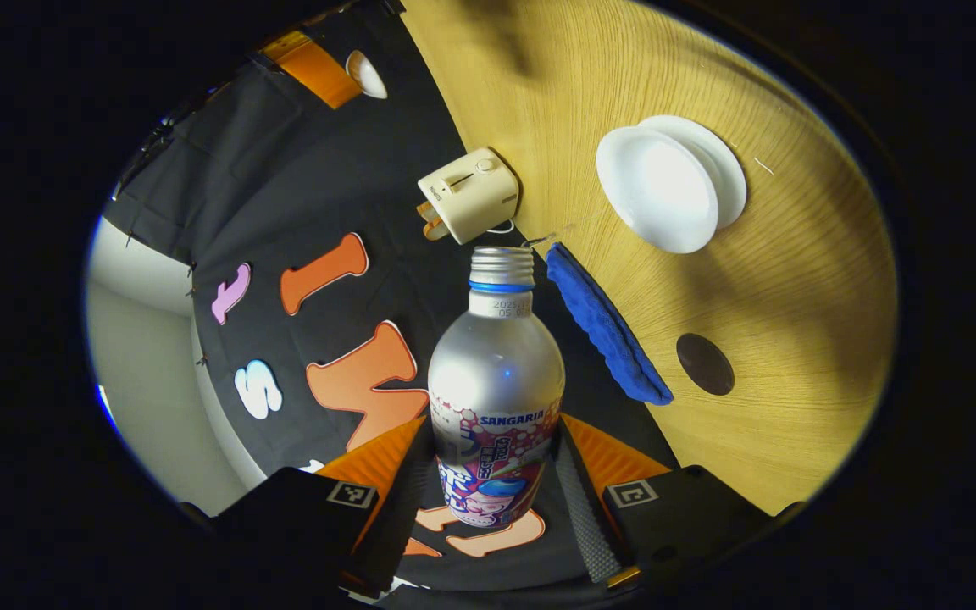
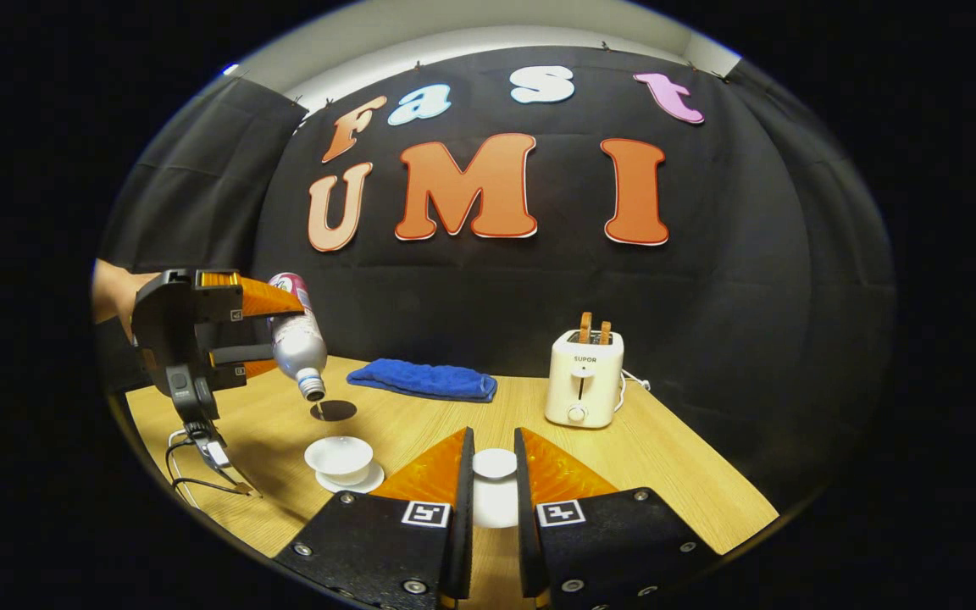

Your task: Open the teacup lid with one hand, grasp the water bottle and pour water into the teacup with the other hand; after pouring, place the water bottle on the coaster and then close the teacup lid.

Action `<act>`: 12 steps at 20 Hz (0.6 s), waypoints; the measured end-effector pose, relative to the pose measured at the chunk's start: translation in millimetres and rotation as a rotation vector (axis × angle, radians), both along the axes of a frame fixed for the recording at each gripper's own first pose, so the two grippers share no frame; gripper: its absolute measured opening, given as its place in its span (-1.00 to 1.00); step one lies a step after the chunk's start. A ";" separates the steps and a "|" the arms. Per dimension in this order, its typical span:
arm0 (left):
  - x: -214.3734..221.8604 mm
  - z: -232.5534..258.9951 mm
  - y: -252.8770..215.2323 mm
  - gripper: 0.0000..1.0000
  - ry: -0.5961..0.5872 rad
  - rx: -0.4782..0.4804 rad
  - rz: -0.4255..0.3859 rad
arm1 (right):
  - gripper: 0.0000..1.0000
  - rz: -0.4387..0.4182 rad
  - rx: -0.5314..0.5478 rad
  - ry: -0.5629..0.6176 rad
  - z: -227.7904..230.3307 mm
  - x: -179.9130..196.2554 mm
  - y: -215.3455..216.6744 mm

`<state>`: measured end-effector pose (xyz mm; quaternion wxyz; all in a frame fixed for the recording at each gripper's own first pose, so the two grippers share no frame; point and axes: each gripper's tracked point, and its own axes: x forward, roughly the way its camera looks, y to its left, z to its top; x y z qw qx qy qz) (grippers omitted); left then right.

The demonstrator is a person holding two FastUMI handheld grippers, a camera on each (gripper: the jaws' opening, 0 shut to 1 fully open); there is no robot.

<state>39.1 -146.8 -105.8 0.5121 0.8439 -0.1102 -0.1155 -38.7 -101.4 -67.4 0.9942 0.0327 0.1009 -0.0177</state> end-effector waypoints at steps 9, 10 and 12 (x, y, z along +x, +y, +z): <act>-1.0 40.5 21.5 0.67 -0.015 -0.436 -0.031 | -0.54 0.038 0.019 -0.012 13.9 20.9 39.5; -1.4 48.0 27.3 0.59 -0.028 -0.503 -0.044 | -0.54 0.047 0.021 -0.015 15.6 24.5 45.4; 1.5 58.7 39.2 0.66 -0.051 -0.647 -0.049 | -0.54 0.063 0.012 -0.026 20.1 31.7 57.9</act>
